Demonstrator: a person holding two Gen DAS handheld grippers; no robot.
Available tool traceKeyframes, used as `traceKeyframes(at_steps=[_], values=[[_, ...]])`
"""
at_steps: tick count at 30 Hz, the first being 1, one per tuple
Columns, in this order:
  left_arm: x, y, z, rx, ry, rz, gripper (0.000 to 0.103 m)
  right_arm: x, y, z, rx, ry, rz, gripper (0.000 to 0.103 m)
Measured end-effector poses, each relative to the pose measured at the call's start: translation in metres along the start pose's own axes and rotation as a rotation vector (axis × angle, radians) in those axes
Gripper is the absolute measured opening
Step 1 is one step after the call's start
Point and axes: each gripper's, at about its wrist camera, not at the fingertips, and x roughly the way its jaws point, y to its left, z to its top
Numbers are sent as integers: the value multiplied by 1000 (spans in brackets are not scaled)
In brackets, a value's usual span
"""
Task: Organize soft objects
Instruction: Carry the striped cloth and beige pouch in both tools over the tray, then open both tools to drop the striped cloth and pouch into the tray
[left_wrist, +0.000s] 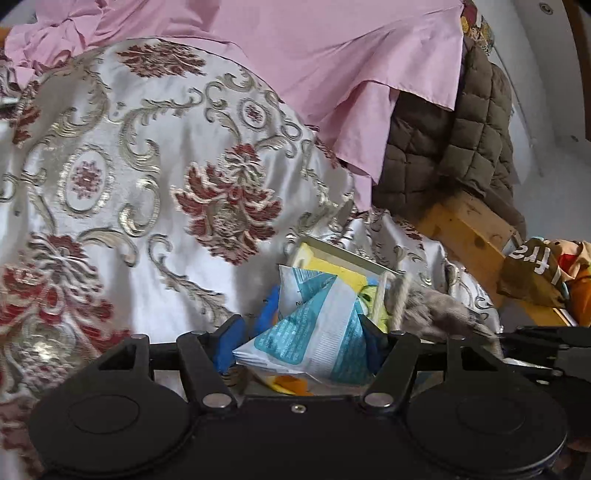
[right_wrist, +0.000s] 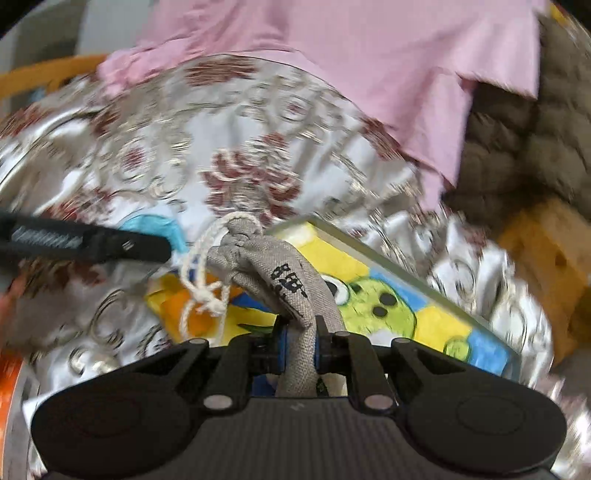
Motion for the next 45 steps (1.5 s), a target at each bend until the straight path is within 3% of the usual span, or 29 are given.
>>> traceKeyframes(at_steps=[5,9,14,24,35,45], values=[[30,-19,0,29,36,31,66,12,-25,-11,64,3,-50,15],[53,-40,-2,114,63,68,66,17,-41,-24,103,19,-80,15],[74,-65,-10,206,104,94,66,18,-59,-39,179,33,-68,18],[92,-92,-27,281,163,106,67,12,-62,-52,182,13,-51,25],[92,-95,-29,283,206,134,68,4,-65,-60,204,18,-51,52],[83,-99,-25,280,208,152,77,-13,-69,-60,201,4,-63,73]])
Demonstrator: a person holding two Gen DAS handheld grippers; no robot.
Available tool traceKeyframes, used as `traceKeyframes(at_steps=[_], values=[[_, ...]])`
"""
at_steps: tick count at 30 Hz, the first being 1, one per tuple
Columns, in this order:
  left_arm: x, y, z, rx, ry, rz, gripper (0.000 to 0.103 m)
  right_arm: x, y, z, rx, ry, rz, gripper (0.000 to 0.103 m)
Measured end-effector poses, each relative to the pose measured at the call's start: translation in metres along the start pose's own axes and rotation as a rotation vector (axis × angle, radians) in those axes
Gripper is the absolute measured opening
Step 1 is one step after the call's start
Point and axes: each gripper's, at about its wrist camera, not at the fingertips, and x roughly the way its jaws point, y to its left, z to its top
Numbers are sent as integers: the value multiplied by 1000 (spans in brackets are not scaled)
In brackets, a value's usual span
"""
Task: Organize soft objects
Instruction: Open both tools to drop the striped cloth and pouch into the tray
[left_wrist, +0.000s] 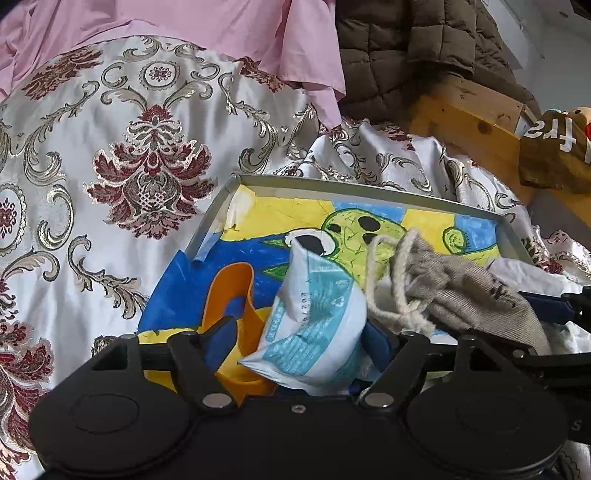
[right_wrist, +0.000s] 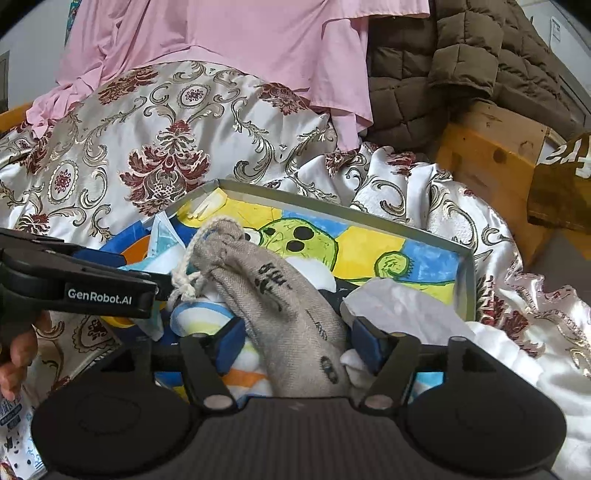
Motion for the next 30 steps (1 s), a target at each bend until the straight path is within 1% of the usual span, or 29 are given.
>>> traceKeyframes(at_steps=[4,9,12,16,21,24,30], values=[[-4,-2,3,11,3,12,78,-9,-5,1,0,-11,-14,78],[-14,-2,5,-4,-2,15,82,-20,-11,2,13,-27,-26,85],[-23,-4,6,-5,-11,12,85,-29,-16,2,31,-43,-30,89],[-36,-8,6,3,-24,12,86,-45,-19,5,47,-75,-30,95],[-64,-13,3,5,-52,7,91,-74,-22,6,90,-126,-19,98],[-84,-17,0,2,-69,4,91,-91,-21,6,102,-148,-23,99],[-131,-24,-4,0,-124,8,95,-128,-19,3,123,-187,-13,102]])
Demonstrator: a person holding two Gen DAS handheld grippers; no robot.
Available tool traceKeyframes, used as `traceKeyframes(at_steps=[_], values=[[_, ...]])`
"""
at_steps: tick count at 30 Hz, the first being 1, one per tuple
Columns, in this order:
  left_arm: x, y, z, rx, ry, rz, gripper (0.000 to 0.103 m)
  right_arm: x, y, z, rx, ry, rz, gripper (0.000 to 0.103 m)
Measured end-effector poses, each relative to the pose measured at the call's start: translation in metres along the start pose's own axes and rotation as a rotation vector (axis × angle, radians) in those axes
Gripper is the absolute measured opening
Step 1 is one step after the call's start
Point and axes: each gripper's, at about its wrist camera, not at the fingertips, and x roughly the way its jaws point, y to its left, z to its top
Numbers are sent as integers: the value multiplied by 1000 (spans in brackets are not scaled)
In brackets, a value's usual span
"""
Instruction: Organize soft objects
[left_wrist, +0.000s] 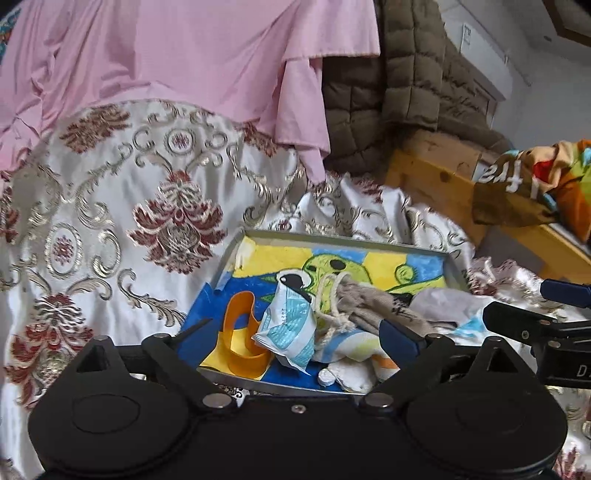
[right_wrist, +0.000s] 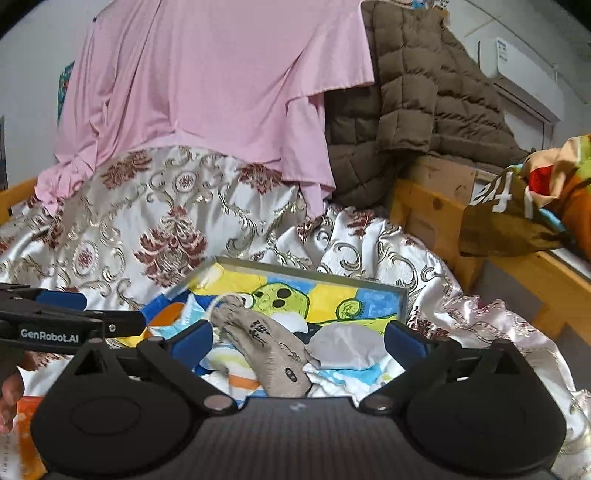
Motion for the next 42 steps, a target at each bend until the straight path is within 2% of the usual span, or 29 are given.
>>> traceKeyframes(at_steps=[6,16,22,42], values=[[-50,-7,-1,8,-64,-1,102,-38,4,1,27,-28,12,103],[-121,-14,-15,6,-147,4,102,-105,12,-6,57,-73,39,103],[-157,-21,-31,26,-212,39,102,-139,11,-16,89,-102,33,103],[-228,-32,-91,14,-243,64,102,-210,25,-55,115,-116,29,103]])
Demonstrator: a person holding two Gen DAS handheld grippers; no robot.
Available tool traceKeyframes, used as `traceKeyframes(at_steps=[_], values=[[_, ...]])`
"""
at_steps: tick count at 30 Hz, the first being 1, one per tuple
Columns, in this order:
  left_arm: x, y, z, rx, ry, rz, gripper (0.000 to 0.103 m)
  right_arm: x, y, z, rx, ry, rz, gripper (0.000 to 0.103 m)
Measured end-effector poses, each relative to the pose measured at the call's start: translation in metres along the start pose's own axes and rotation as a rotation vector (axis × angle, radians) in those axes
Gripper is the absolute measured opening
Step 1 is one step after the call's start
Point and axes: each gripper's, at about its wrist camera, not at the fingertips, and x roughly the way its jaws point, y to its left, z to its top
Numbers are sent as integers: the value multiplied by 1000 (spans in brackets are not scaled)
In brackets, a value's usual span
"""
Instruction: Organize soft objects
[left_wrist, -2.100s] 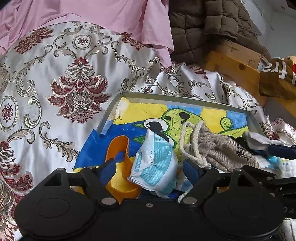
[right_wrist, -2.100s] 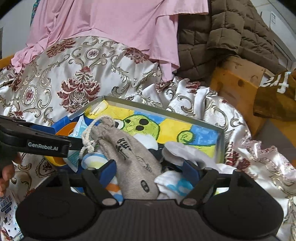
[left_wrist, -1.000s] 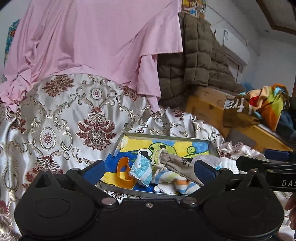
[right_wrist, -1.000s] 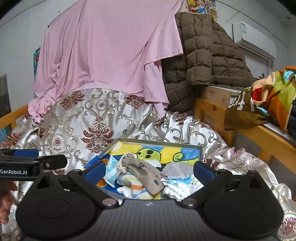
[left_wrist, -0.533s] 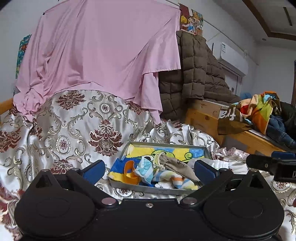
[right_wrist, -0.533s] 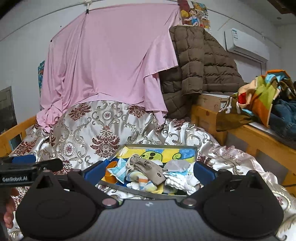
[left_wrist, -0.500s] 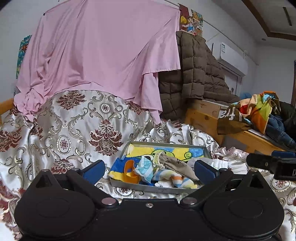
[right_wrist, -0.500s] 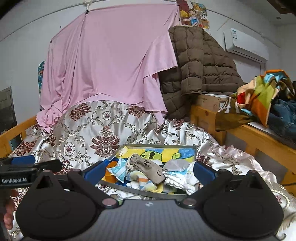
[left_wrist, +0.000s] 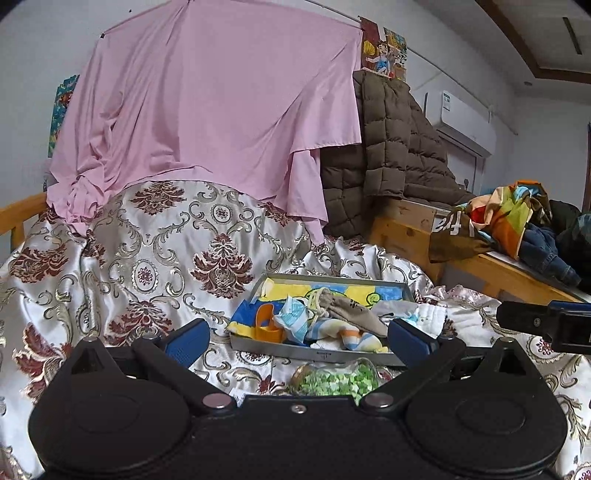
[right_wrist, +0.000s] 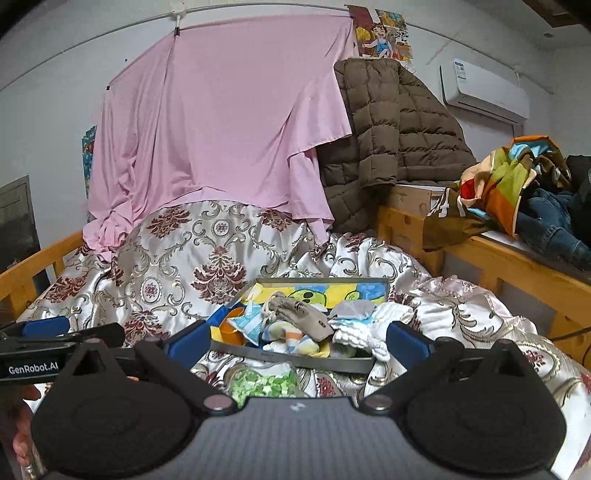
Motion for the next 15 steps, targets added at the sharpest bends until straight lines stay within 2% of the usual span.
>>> traceKeyframes(at_steps=[15], values=[[-41,6,-12,-22,-34,30,102,-33,17,-13,-5,-15,11,103]])
